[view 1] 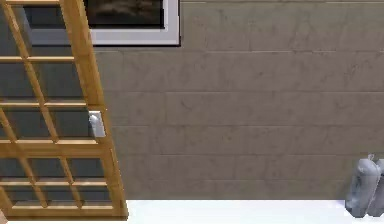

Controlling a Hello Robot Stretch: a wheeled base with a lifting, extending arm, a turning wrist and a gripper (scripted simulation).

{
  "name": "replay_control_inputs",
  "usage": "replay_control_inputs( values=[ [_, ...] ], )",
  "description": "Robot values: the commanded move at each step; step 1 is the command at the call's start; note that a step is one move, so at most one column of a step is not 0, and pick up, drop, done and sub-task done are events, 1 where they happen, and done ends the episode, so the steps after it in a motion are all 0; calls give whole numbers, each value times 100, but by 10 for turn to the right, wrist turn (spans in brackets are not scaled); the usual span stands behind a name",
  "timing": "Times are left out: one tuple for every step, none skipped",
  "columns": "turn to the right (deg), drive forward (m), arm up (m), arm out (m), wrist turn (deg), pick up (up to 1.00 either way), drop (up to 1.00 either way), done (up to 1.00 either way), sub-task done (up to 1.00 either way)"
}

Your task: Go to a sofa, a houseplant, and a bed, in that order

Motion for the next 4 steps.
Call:
replay_control_inputs(
  values=[
    [-450,0,0,0,0,0,0,0,0],
    [-210,0,0,0,0,0,0,0,0],
    [0,100,0,0,0,0,0,0,0],
    [0,80,0,0,0,0,0,0,0]
  ],
)
